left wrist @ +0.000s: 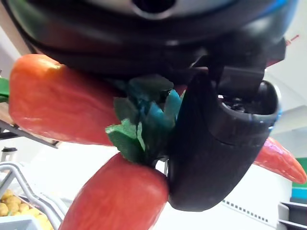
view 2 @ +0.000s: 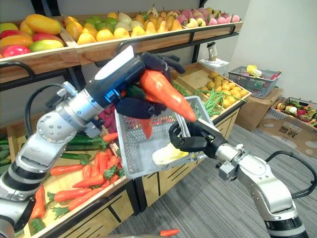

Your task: Pick vegetable in the basket

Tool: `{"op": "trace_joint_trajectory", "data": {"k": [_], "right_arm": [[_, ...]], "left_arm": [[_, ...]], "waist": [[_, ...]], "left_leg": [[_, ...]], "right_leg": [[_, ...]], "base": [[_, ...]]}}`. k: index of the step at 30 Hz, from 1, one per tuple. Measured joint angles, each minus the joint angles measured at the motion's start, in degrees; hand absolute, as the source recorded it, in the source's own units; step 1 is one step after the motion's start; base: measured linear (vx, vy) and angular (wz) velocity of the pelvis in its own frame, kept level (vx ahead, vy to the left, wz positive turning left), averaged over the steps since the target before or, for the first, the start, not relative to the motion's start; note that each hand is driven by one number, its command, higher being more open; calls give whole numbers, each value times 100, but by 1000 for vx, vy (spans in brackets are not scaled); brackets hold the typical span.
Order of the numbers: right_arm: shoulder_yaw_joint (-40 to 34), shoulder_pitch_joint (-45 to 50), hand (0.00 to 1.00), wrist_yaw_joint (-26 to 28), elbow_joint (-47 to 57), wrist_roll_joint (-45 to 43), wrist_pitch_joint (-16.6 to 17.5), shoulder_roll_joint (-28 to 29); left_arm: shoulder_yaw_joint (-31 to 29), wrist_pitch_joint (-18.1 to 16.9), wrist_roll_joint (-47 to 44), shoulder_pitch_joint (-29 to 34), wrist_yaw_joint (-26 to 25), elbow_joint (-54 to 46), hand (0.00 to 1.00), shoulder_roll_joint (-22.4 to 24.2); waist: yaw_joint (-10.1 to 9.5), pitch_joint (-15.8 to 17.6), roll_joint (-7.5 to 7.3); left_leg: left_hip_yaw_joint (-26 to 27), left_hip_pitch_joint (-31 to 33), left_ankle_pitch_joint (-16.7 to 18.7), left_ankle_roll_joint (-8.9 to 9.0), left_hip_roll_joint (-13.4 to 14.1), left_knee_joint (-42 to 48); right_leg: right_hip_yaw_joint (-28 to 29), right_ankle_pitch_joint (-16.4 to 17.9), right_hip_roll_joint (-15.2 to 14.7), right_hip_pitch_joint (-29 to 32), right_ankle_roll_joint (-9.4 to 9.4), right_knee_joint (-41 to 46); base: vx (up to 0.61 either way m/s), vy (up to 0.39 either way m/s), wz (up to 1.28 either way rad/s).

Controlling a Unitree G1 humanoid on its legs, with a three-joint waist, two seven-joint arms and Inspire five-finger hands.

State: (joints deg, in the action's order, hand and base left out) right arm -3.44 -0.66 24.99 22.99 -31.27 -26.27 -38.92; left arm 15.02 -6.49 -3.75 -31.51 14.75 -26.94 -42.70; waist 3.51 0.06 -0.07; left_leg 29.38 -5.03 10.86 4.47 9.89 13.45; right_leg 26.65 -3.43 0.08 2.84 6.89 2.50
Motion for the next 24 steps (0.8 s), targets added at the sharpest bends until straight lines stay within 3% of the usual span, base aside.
{"op": "trace_joint_trajectory", "data": {"k": [9,16,24], "right_arm": [[-383,21,0,-4,-333,85,-76,37],[-931,51,0,-53,-816,221,-75,48],[-1279,288,0,10,-912,214,-74,47]], "left_arm": [[-178,-449,212,589,-326,-228,0,-130],[-650,-594,211,1024,-447,-287,0,-129],[-758,-862,251,1330,-436,-296,0,-120]], "waist": [[-21,29,-45],[-25,35,-52],[-25,99,-123]], "left_leg": [[-7,0,-3,0,-4,-20],[-47,3,-5,2,-6,-33],[-150,-1,-4,2,-10,-28]], "right_leg": [[-23,-2,-8,-1,4,-14],[-148,-2,-20,-14,4,-22],[-256,0,-51,-91,0,-94]], "base": [[0,0,0],[11,8,2],[8,14,6]]}}
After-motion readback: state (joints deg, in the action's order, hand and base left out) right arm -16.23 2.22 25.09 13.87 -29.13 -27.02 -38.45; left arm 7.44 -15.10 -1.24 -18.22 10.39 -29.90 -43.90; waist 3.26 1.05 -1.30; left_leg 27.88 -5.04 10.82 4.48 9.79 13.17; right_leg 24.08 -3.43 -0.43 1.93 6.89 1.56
